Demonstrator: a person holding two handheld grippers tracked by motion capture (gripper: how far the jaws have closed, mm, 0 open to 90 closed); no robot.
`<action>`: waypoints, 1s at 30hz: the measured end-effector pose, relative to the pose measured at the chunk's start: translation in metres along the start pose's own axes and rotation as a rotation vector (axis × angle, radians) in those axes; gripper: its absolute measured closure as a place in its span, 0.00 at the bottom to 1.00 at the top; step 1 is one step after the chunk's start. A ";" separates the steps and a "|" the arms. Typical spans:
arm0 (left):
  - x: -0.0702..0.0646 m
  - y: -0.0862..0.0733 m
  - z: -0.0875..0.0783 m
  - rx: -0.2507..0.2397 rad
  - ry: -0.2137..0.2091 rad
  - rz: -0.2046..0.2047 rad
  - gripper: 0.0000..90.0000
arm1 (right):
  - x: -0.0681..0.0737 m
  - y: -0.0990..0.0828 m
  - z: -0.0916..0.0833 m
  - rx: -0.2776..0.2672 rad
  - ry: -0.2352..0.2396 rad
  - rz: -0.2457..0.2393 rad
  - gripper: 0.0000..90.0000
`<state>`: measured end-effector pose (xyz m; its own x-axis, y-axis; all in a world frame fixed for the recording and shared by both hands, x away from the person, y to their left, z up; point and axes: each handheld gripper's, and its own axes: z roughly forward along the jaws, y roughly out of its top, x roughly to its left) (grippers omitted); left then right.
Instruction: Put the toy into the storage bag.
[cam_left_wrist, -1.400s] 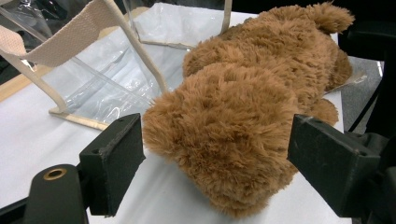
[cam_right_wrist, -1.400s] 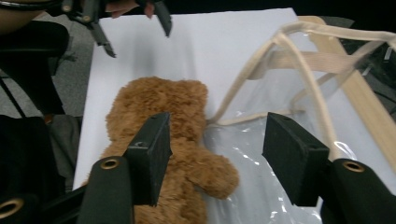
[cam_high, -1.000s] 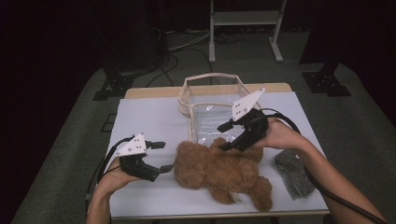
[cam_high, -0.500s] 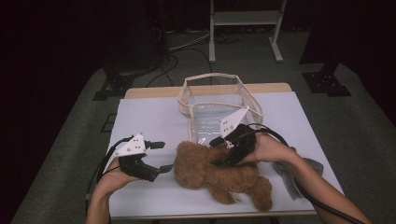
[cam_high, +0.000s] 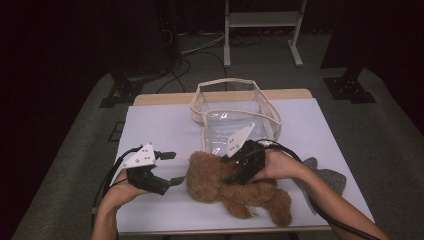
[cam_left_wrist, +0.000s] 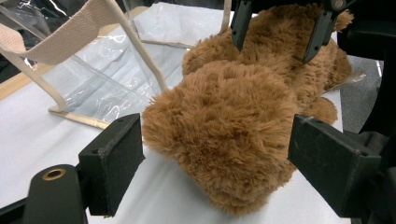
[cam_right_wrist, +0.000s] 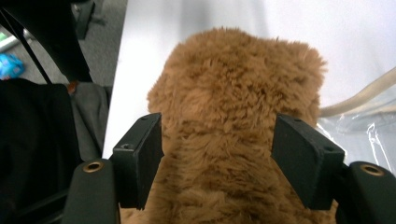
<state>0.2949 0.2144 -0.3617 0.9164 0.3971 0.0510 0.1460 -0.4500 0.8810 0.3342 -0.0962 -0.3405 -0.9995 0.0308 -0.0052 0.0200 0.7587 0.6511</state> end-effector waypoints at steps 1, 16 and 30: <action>0.000 0.000 0.000 -0.001 0.002 -0.002 0.19 | 0.000 -0.001 0.001 0.010 -0.005 -0.002 0.36; 0.001 -0.002 -0.002 -0.004 0.003 -0.005 0.19 | -0.004 -0.010 0.020 0.072 -0.040 0.011 0.37; 0.002 -0.004 -0.001 -0.005 0.004 -0.018 0.19 | -0.005 -0.016 0.028 0.104 -0.032 0.007 0.48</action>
<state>0.2957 0.2172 -0.3645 0.9122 0.4080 0.0368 0.1606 -0.4387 0.8842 0.3395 -0.0905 -0.3724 -0.9981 0.0560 -0.0261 0.0312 0.8216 0.5692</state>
